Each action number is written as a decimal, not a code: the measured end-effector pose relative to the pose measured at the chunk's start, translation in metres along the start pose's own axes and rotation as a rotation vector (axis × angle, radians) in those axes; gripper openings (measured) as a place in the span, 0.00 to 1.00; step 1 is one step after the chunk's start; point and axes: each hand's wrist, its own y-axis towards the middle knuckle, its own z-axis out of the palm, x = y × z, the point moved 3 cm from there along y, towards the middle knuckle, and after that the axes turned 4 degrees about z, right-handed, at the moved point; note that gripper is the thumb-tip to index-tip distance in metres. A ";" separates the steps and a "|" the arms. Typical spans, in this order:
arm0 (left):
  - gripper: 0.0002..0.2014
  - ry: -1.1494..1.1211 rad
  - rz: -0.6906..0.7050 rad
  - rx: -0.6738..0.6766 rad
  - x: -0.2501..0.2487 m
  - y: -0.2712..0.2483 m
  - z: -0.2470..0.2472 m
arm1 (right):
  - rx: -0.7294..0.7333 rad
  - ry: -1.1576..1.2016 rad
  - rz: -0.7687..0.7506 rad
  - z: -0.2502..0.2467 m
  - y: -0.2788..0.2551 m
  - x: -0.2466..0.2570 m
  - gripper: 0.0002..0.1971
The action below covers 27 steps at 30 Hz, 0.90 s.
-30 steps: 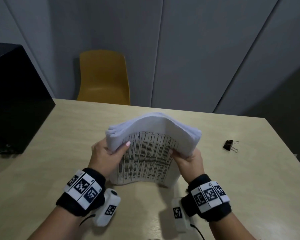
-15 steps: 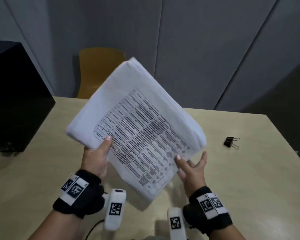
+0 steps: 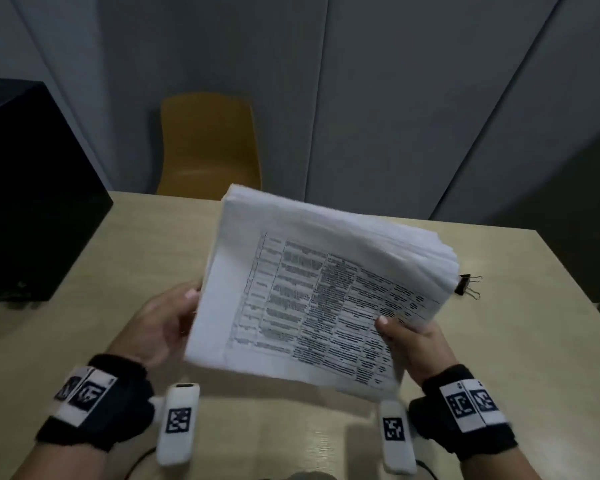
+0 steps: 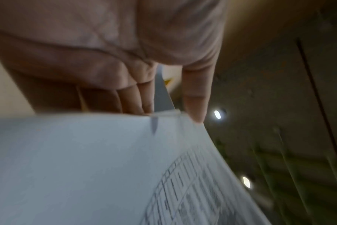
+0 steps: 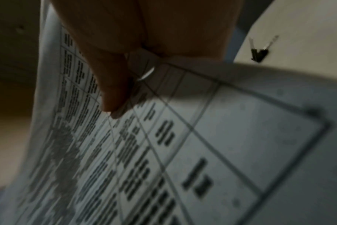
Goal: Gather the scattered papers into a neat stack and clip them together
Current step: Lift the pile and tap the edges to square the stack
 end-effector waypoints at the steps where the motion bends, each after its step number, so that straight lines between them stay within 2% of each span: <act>1: 0.38 0.141 -0.002 0.032 0.000 0.001 0.000 | -0.005 -0.084 0.000 -0.003 0.001 0.000 0.27; 2: 0.42 0.270 0.011 0.040 0.001 0.003 0.001 | -0.009 -0.153 -0.012 -0.002 0.002 0.000 0.25; 3: 0.44 0.360 0.042 0.026 0.003 0.006 0.001 | -0.011 -0.182 -0.033 0.001 0.003 0.000 0.18; 4: 0.43 0.407 0.083 0.001 0.005 0.010 0.002 | 0.004 -0.177 -0.054 0.006 0.003 0.002 0.09; 5: 0.39 0.425 0.124 -0.019 0.008 0.012 0.002 | 0.010 -0.178 -0.081 0.010 0.004 0.002 0.07; 7: 0.29 0.418 0.173 -0.073 0.011 0.014 0.004 | -0.016 -0.191 -0.097 0.015 0.005 0.001 0.16; 10: 0.22 0.445 0.193 -0.099 0.014 0.012 0.006 | -0.078 -0.212 -0.089 0.016 0.005 -0.003 0.15; 16: 0.10 0.485 0.141 -0.177 0.032 0.006 0.006 | -0.200 -0.309 -0.078 0.009 0.004 -0.021 0.15; 19: 0.10 0.495 0.176 -0.230 0.034 0.001 0.014 | -0.234 -0.356 -0.067 0.014 0.003 -0.021 0.17; 22: 0.11 0.520 0.243 -0.264 0.027 0.004 0.014 | -0.239 -0.348 -0.117 0.015 0.003 -0.013 0.19; 27: 0.09 0.418 0.199 -0.293 0.028 0.004 0.021 | -0.247 -0.396 -0.137 0.020 0.004 -0.014 0.17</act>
